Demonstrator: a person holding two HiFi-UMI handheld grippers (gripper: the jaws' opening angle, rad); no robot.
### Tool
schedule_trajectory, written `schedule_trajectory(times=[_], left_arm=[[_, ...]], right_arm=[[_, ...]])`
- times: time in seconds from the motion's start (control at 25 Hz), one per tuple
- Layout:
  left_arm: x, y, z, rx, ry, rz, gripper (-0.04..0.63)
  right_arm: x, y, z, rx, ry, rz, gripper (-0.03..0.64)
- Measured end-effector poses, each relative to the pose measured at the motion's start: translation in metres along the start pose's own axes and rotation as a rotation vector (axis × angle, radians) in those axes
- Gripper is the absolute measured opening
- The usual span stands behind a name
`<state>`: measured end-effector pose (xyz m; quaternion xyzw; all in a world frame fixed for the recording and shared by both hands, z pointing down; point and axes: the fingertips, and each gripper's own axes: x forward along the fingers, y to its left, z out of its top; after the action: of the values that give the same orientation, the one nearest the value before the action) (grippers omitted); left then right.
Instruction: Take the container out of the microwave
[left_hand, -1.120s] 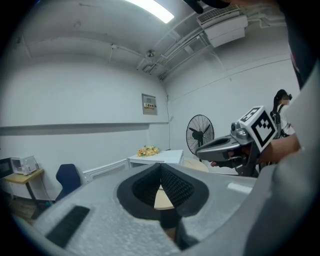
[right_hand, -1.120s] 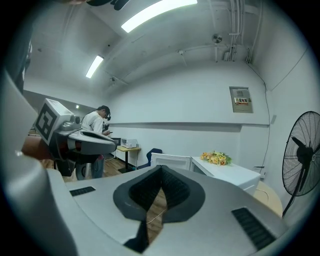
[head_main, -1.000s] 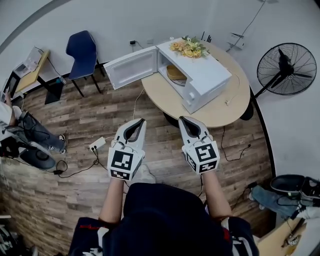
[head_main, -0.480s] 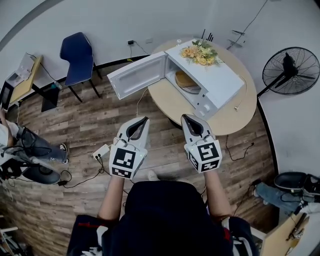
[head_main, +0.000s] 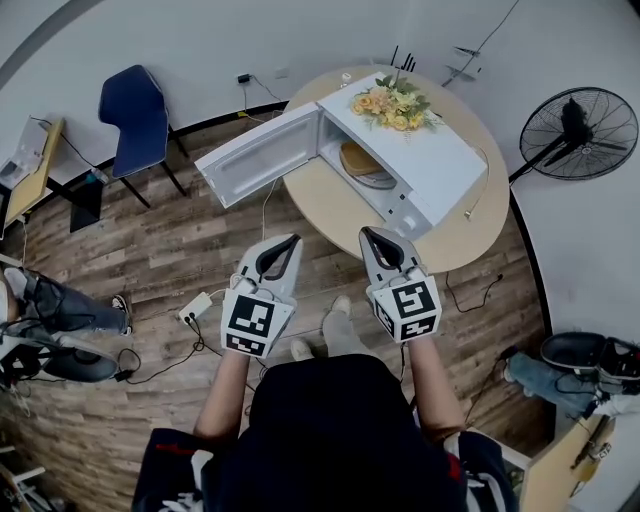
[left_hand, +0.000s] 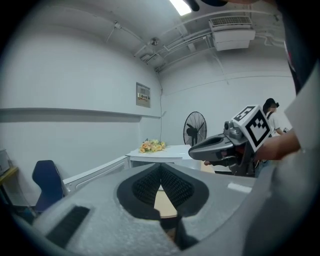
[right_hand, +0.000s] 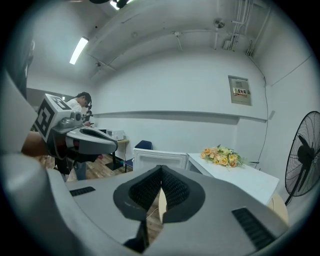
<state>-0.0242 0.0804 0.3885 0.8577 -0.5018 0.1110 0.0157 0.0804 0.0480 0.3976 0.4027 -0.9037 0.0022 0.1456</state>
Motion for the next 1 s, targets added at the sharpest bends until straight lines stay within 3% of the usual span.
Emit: schedule_trajectory(times=[0.64,1.0], left_arm=[[0.121,0.033,0.016,0.010,0.042,0.073,0.015],[0.157,0.050,0.015,0.005,0.071,0.135,0.015]], right_arm=[[0.091,-0.103,0.011,0.031,-0.027,0.102,0.008],[0.117,-0.132,0.010,0.029,-0.031,0.163,0.008]])
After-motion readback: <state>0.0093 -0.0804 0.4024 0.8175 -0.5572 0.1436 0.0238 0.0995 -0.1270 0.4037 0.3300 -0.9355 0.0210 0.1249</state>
